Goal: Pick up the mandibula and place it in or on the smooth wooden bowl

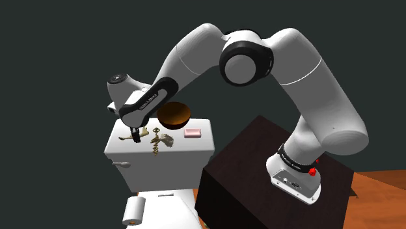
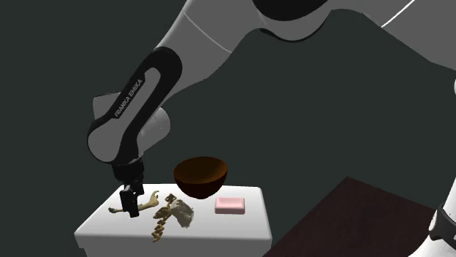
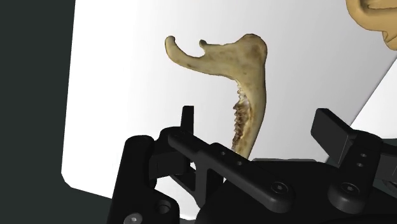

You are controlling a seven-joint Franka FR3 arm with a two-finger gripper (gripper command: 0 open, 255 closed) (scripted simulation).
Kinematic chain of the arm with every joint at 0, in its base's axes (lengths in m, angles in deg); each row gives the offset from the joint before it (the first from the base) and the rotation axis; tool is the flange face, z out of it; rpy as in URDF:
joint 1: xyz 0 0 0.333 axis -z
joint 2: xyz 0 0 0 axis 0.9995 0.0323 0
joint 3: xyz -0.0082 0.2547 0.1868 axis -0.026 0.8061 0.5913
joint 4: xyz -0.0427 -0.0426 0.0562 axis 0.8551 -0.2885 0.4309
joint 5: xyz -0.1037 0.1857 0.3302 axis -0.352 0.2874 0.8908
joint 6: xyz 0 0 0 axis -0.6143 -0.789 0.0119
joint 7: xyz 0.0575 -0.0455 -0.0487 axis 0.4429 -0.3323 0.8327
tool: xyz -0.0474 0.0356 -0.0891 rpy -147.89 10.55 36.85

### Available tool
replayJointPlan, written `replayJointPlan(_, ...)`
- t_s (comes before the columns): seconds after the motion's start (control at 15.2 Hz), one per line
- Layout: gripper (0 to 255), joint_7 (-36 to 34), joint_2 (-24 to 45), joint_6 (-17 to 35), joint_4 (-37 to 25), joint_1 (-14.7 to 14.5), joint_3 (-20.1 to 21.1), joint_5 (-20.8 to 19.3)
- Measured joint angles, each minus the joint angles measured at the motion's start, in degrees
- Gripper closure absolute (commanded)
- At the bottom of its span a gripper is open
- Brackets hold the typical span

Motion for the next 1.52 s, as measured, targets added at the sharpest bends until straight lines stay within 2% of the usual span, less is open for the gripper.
replayJointPlan(0.53,0,0.04,1.12,0.48,-0.66,0.02,-0.07,-0.05)
replayJointPlan(0.59,255,0.04,1.12,0.48,-0.66,0.02,-0.07,-0.05)
replayJointPlan(1.52,255,0.22,-0.73,-0.78,-0.1,0.14,0.11,0.09)
